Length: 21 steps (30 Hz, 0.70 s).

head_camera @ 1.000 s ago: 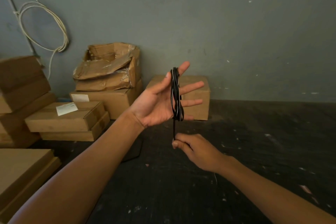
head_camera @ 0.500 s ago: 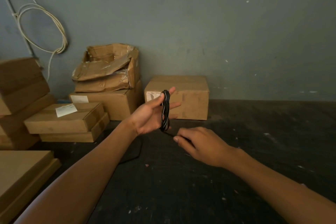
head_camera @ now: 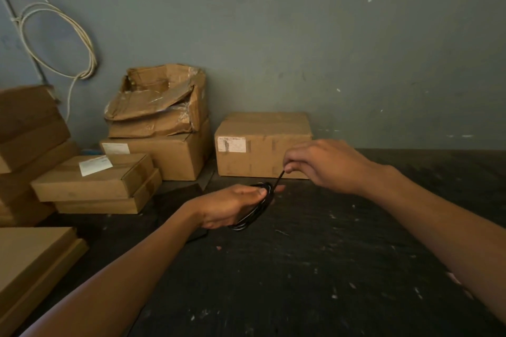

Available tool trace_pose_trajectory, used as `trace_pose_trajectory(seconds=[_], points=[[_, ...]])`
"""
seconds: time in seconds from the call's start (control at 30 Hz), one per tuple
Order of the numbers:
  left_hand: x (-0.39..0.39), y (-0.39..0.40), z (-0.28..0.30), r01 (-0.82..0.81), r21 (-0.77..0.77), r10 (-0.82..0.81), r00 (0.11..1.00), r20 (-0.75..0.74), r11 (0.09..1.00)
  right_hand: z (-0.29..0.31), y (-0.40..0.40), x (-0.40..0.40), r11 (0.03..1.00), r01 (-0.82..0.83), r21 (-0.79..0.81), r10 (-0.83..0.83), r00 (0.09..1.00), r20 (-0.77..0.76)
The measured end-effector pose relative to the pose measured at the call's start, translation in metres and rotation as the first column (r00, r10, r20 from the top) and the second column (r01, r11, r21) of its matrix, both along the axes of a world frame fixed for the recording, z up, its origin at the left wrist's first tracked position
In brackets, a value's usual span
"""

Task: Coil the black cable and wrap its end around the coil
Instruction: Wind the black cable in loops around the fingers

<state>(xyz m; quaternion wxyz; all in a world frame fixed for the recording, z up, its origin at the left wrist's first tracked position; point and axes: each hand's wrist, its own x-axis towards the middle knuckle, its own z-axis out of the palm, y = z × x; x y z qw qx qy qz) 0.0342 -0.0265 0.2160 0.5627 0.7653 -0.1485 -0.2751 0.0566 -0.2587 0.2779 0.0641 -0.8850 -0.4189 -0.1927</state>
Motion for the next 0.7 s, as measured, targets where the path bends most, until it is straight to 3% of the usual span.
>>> trace_pose_trajectory(seconds=[0.2, 0.4, 0.53, 0.7], points=[[-0.016, -0.006, 0.012, 0.122, -0.078, -0.127, 0.99, -0.057, 0.989, -0.006, -0.001, 0.009, 0.985, -0.021, 0.171, 0.064, 0.967, -0.248], [-0.021, -0.002, 0.018, 0.24, -0.38, -0.306, 0.944, -0.122, 0.893, -0.01, 0.005, 0.001, 0.863, -0.007, 0.505, 0.331, 0.764, -0.555], [-0.023, 0.0, 0.022, 0.26, -0.593, -0.386, 0.918, -0.094, 0.762, -0.02, 0.013, -0.005, 0.759, 0.05, 0.649, 0.439, 0.696, -0.568], [-0.021, 0.001, 0.027, 0.092, -0.767, -0.264, 0.959, -0.103, 0.635, -0.036, 0.032, -0.015, 0.58, 0.21, 0.787, 0.546, 0.617, -0.567]])
